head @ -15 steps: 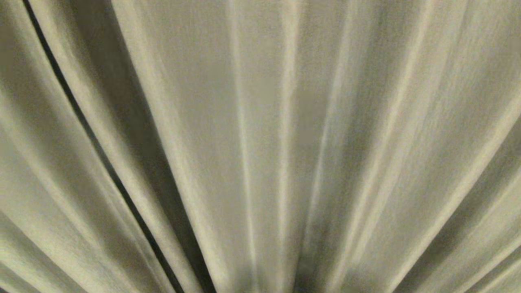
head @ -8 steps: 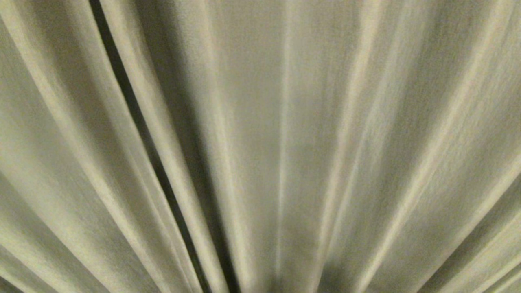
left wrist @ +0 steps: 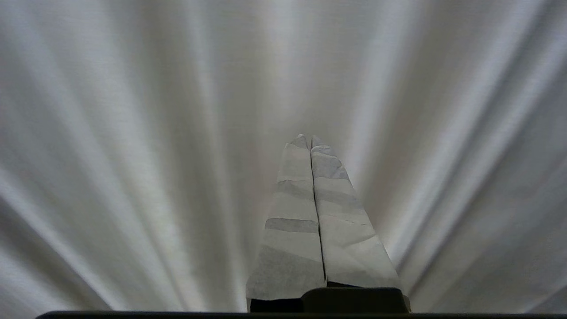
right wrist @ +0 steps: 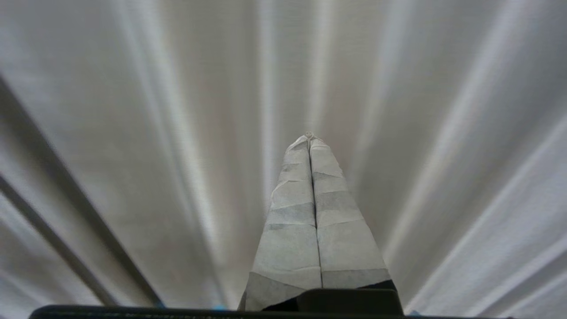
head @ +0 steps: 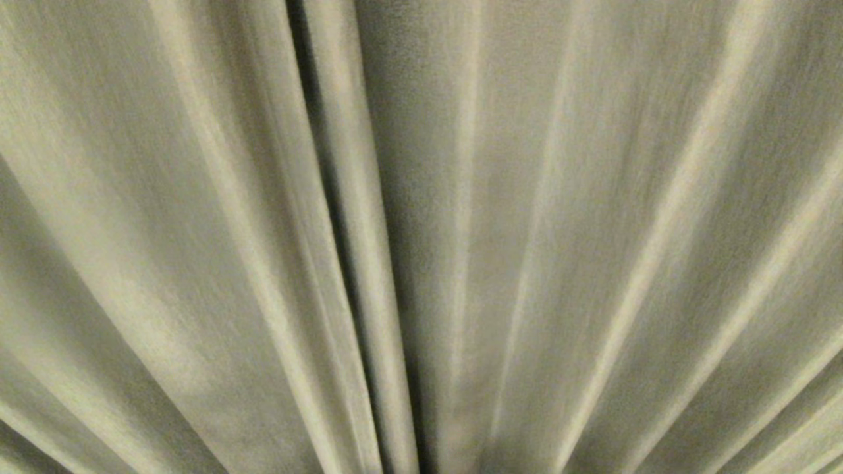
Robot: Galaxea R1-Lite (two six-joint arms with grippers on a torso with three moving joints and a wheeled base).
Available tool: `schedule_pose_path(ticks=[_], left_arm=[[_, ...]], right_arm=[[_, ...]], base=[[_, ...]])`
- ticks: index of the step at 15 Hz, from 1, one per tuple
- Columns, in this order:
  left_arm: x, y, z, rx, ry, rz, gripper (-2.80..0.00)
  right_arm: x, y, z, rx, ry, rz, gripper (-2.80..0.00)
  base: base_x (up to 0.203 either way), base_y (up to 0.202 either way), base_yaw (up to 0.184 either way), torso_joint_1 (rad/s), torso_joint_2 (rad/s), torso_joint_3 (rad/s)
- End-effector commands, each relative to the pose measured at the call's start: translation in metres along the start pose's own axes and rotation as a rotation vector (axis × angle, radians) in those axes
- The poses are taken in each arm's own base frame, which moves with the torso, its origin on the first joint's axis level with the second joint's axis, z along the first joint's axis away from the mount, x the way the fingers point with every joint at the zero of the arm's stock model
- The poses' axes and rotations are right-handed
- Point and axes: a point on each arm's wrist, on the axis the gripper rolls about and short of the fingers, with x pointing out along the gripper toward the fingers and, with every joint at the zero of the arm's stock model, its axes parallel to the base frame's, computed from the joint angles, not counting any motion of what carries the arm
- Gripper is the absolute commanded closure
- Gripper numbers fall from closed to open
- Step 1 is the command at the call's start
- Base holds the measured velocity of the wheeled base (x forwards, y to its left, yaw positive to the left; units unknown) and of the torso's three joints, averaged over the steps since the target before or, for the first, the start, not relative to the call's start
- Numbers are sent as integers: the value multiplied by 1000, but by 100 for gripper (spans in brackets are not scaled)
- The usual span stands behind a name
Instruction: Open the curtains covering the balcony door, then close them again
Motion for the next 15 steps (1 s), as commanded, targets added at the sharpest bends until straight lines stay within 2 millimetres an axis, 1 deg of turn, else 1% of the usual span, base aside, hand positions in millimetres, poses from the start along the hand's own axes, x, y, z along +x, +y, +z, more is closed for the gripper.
schedule_pose_path(ticks=[1,3,5,15], left_arm=[[0,0,0,-1,0,1,0],[0,0,0,-1,-1,1,0],[0,0,0,-1,0,1,0],[0,0,0,-1,-1,1,0]], right_arm=[[0,0,0,-1,-1,0,0],[0,0,0,-1,-1,0,0],[0,0,0,-1,-1,0,0],[0,0,0,-1,-1,0,0]], base=[[0,191,1,2,-2,2],[0,184,3,3,3,2],[0,94,0,4,3,0],[0,0,0,0,0,0]])
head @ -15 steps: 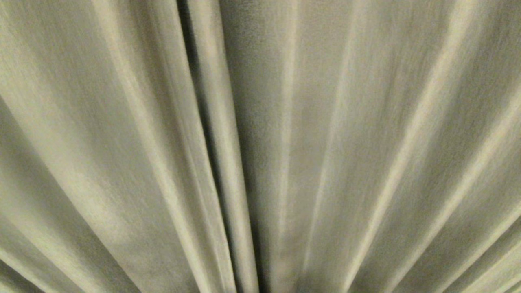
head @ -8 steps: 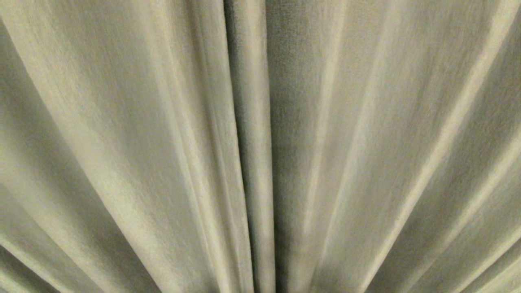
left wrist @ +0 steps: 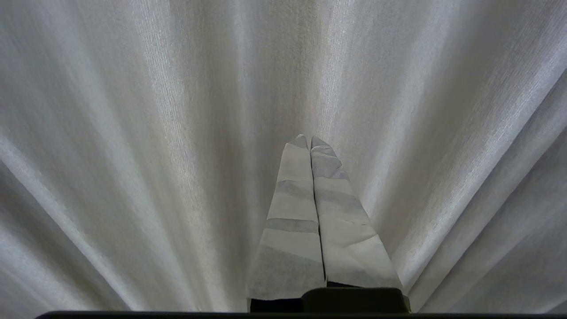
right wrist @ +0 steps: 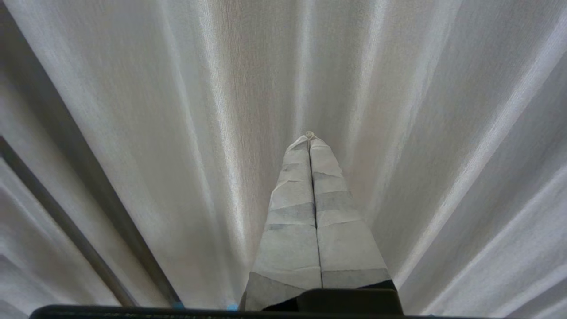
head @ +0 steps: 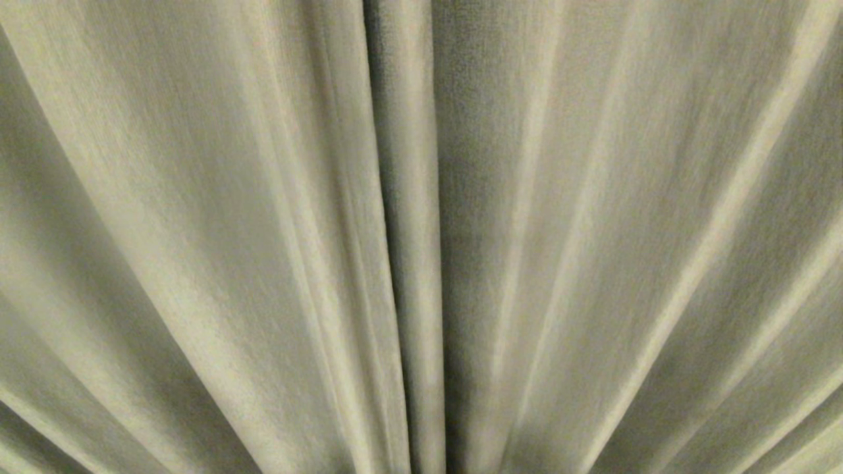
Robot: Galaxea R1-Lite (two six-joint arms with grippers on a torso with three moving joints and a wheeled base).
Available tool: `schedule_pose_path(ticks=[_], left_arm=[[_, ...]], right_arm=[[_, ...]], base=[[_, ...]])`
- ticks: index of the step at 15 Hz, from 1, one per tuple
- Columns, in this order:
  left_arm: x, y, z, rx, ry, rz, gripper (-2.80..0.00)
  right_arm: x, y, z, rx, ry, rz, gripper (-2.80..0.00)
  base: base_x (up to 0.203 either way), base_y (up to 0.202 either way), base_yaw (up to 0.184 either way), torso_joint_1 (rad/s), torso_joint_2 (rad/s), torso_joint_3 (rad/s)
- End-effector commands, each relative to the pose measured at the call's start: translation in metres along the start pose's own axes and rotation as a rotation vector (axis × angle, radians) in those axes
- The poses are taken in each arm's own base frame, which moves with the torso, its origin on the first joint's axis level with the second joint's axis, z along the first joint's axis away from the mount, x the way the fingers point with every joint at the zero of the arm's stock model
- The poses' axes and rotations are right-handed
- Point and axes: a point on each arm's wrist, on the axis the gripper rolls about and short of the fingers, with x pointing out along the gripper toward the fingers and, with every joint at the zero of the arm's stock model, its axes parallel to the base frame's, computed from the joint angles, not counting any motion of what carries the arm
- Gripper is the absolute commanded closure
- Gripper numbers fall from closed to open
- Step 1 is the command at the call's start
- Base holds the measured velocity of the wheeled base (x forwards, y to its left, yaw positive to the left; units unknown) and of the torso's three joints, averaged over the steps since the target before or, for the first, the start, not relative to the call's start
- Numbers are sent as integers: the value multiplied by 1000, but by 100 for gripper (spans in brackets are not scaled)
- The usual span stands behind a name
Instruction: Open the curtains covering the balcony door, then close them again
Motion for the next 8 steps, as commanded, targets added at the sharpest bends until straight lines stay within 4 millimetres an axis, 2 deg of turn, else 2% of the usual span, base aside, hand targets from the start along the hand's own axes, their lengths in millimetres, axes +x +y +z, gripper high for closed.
schedule_pose_path(ticks=[1,8], left_arm=[[0,0,0,-1,-1,1,0],[0,0,0,-1,-1,1,0]], right_arm=[[0,0,0,-1,0,0,0],[0,0,0,-1,0,0,0]], base=[[0,0,0,0,0,0],[0,0,0,0,0,0]])
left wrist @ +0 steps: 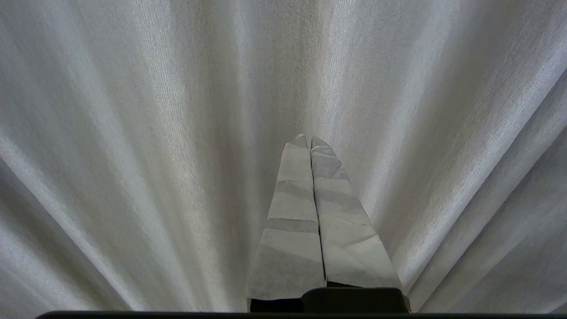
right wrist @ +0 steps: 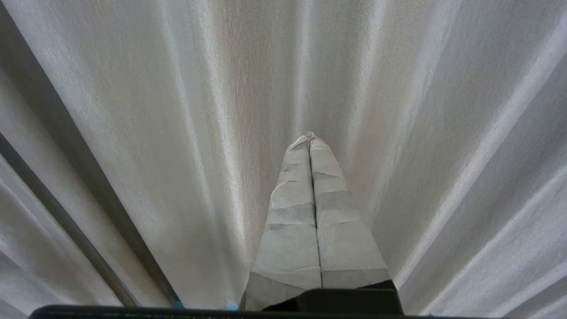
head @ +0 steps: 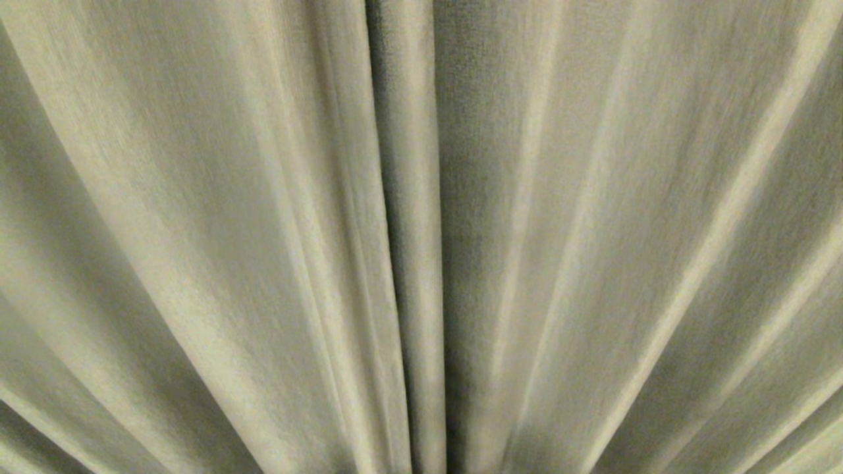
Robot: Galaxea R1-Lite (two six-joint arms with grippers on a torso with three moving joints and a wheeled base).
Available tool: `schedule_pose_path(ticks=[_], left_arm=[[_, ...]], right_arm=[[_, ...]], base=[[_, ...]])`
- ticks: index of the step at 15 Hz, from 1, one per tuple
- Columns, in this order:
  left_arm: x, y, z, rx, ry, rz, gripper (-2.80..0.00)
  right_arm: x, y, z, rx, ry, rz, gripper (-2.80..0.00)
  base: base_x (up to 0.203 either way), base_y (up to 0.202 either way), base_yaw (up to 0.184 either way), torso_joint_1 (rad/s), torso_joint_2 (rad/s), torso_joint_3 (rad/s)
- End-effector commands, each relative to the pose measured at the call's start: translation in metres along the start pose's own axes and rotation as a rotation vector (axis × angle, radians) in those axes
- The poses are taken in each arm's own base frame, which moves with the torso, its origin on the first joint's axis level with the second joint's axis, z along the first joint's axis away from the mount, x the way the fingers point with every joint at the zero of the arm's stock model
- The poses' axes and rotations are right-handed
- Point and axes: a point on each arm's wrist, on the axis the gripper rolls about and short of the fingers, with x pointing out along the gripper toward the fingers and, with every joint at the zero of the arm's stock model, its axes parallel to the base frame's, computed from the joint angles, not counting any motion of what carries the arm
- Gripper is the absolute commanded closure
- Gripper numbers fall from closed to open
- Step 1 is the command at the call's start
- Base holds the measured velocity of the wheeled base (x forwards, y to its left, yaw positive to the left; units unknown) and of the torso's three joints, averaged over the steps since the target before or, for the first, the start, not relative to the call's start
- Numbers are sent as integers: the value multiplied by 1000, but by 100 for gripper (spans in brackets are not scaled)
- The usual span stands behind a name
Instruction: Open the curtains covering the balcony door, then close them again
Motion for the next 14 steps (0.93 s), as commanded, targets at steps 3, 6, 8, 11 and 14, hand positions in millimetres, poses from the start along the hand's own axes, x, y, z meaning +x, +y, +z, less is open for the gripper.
schedule_pose_path(ticks=[3,6,8,11,14], left_arm=[[0,0,0,-1,0,-1,0],[0,0,0,-1,0,-1,0],[0,0,0,-1,0,-1,0],[0,0,0,-1,0,-1,0],[0,0,0,-1,0,-1,0]], right_arm=[[0,0,0,3,-1,0,0],[0,0,0,0,-1,0,0],[0,0,0,0,-1,0,0],[0,0,0,4,4,-1,0],[0,0,0,1,-1,0,0]], base=[[0,0,0,0,0,0],[0,0,0,0,0,0],[0,0,0,0,0,0],[0,0,0,0,0,0],[0,0,0,0,0,0]])
